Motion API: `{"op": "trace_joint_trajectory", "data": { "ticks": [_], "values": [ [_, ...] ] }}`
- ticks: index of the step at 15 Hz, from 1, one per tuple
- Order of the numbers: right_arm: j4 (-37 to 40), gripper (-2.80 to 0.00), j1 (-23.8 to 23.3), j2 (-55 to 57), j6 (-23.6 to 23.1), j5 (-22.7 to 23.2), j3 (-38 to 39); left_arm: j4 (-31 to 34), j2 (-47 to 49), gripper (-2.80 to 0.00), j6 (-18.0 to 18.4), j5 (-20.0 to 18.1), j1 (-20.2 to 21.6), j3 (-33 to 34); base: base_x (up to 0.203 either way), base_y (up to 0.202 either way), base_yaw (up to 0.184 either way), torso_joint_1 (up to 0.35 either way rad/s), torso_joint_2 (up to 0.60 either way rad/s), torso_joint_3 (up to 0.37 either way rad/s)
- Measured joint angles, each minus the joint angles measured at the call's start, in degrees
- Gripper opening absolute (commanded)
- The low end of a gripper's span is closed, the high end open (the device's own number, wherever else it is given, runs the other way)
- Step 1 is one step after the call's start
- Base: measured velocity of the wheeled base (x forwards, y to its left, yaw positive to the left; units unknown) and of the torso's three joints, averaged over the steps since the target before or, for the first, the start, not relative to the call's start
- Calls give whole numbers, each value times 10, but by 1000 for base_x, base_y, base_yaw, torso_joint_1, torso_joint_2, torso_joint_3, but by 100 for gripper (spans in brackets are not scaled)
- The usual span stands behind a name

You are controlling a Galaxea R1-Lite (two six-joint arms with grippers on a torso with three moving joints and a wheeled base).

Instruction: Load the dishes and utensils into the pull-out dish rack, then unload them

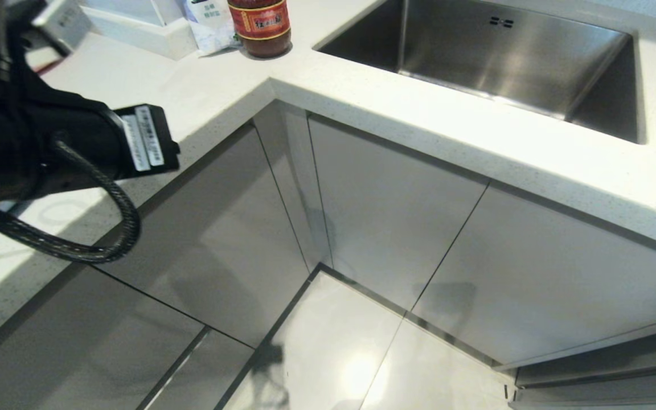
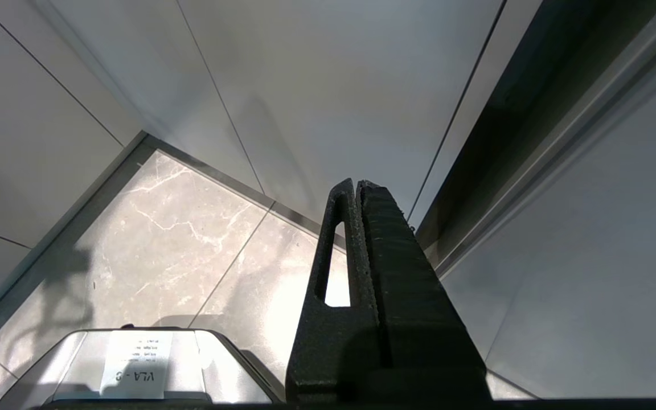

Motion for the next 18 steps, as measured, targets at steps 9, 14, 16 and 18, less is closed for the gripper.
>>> {"op": "trace_joint_trajectory", "data": {
  "ticks": [9, 14, 16, 18],
  "values": [
    [0, -280, 0, 0, 0, 0, 0, -61, -220, -280, 101, -254, 220, 53, 0, 0, 0, 0, 0, 0],
    [0, -280, 0, 0, 0, 0, 0, 24, -384, -280, 106, -349, 352, 98, 0, 0, 0, 0, 0, 0],
    [0, -280, 0, 0, 0, 0, 0, 62, -460, -280, 106, -368, 377, 125, 0, 0, 0, 0, 0, 0],
    [0, -280, 0, 0, 0, 0, 0, 88, -523, -280, 106, -390, 393, 159, 0, 0, 0, 0, 0, 0]
  ]
}}
